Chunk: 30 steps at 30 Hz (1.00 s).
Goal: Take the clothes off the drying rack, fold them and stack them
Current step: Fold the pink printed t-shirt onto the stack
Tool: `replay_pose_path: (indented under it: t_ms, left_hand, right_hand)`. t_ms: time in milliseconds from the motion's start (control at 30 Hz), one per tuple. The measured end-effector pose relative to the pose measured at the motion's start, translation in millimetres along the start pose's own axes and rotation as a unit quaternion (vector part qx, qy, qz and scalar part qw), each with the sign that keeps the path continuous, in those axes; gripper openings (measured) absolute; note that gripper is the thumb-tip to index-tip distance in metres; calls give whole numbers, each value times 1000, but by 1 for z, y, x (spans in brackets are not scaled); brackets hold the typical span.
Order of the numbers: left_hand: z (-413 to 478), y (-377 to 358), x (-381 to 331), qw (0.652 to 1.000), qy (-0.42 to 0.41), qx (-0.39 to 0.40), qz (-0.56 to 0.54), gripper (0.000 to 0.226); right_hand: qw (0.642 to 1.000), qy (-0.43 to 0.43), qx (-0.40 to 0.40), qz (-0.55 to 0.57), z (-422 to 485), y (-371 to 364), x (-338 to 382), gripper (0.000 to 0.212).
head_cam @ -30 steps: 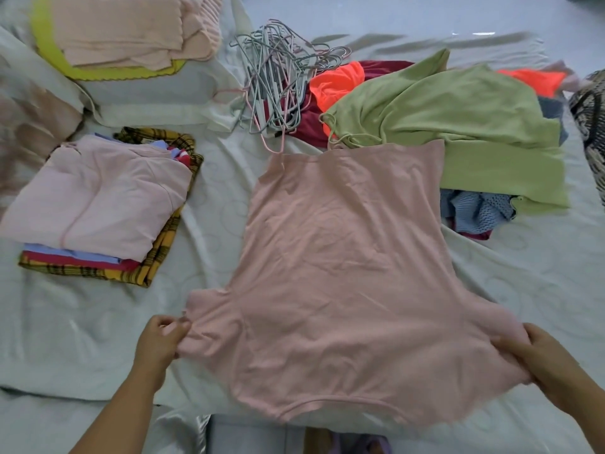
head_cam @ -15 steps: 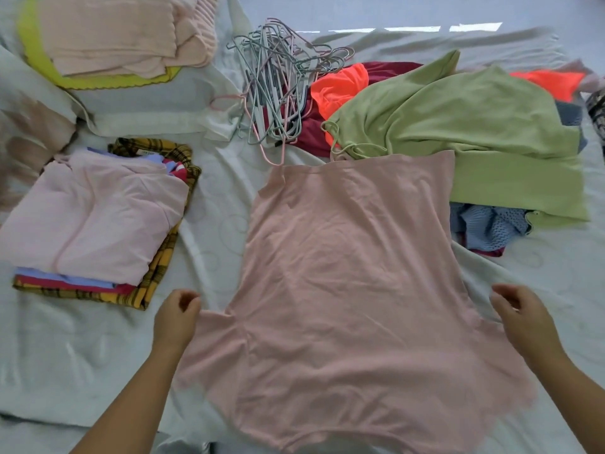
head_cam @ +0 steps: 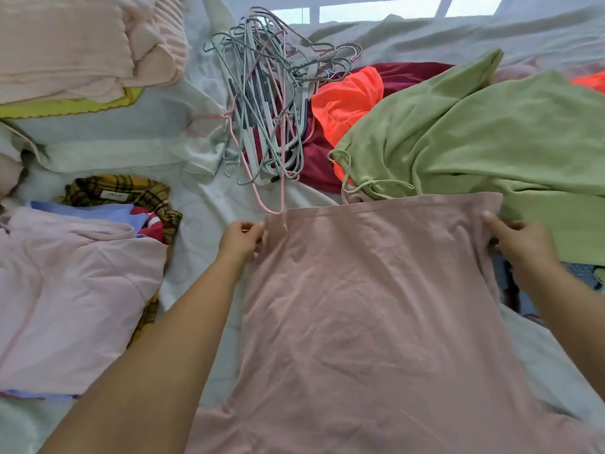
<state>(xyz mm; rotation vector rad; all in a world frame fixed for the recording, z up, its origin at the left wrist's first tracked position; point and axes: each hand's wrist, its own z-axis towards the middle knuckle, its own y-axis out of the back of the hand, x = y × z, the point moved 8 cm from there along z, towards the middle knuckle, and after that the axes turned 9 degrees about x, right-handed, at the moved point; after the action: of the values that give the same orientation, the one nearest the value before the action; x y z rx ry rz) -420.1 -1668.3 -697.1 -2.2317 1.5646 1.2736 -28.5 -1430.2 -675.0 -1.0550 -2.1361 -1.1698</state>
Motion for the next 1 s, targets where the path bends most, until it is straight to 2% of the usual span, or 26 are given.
replay_pose_path:
  t_ms: [133, 233, 300, 433, 533, 567, 633, 667, 700, 767, 800, 833, 900, 967, 1000]
  left_hand:
    - [16, -5, 2, 996, 44, 77, 17, 19]
    - [26, 29, 4, 998, 39, -2, -38, 22]
    - [31, 52, 8, 996, 42, -51, -58, 26]
    - [36, 50, 9, 996, 37, -59, -57, 26]
    - [34, 48, 10, 989, 24, -92, -112, 24]
    - [30, 52, 11, 988, 8, -122, -90, 22]
    - [11, 55, 7, 980, -77, -176, 56, 12]
    - [-5, 43, 3, 969, -144, -160, 123, 7]
    - [-23, 23, 4, 958, -204, -107, 173, 13]
    - [-52, -14, 27, 941, -248, 37, 228, 37]
    - [-61, -20, 41, 934, -246, 69, 248, 45]
    - [-64, -14, 55, 933, -243, 61, 257, 49]
    - [-69, 27, 77, 966, -172, -55, 183, 40]
    - [-87, 72, 103, 979, -84, -169, 77, 26]
    - [-101, 85, 116, 979, -58, -185, 67, 21]
  right_hand:
    - [998, 65, -13, -17, 13, 4, 10, 12]
    - [995, 78, -52, -14, 22, 27, 12, 17]
    - [996, 64, -64, -3, 33, 37, 2, 28]
    - [997, 45, -68, -5, 43, 37, -8, 31]
    - [995, 60, -84, 0, 40, 35, -5, 41]
    - [990, 85, -110, -6, 30, 36, 1, 41]
    - [968, 203, -124, -83, -7, 24, 24, 36]
    - [949, 276, -86, -129, -27, 7, 31, 32]
    - [937, 315, -31, -146, -42, -12, 24, 26]
    - [951, 272, 97, -112, -60, -47, -4, 14]
    - [966, 215, 133, -54, -60, -53, -22, 19]
    - [979, 143, 142, 28, -57, -50, -40, 23]
    - [978, 27, 93, 184, -54, -26, -68, 23]
    - [965, -4, 35, 261, -62, -5, -74, 23]
    - [965, 3, 35, 260, -70, -2, -72, 24]
